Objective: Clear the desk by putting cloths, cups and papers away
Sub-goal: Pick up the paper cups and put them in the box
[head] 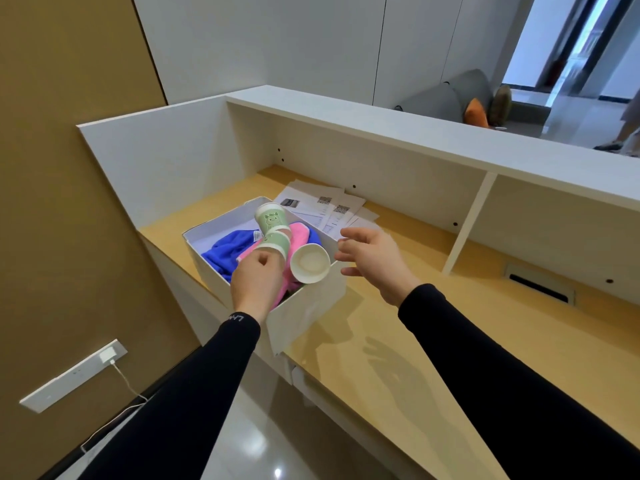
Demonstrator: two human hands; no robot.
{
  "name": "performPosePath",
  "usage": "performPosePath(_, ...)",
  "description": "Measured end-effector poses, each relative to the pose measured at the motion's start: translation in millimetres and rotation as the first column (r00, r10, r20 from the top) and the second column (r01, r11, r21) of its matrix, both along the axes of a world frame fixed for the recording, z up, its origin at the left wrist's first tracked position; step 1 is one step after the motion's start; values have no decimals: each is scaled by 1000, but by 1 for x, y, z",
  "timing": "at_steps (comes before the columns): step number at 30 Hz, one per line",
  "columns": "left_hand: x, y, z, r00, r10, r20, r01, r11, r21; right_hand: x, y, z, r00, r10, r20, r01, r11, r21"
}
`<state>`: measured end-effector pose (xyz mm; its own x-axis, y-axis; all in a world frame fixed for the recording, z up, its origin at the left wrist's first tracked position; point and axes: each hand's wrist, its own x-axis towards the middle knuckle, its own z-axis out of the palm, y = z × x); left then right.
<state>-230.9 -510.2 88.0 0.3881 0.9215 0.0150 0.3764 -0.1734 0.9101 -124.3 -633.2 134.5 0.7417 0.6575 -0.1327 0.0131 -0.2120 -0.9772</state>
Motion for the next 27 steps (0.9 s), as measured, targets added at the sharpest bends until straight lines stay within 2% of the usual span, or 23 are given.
performPosePath(4, -8, -9, 4, 998, 48, 27, -49, 997, 52, -7, -3, -6, 1000, 13, -10, -13, 1000, 7)
performPosePath(8, 7, -34, 6, 988, -67, 140, 54, 994, 90, -7, -23, -12, 1000, -11, -25, 11, 1000, 3)
performPosePath(11, 32, -64, 7, 975, -173, 137, 158, 980, 118, 2, -56, -15, 995, -77, -59, 78, 997, 11)
performPosePath(18, 106, -158, -1, 925, -373, 71, 365, 926, 96, 51, -182, -22, 947, -314, -63, 313, 949, -23)
performPosePath(27, 192, -333, -7, 777, -627, 53, 624, 779, 61, 115, -361, -45, 841, -532, -101, 531, 846, -38)
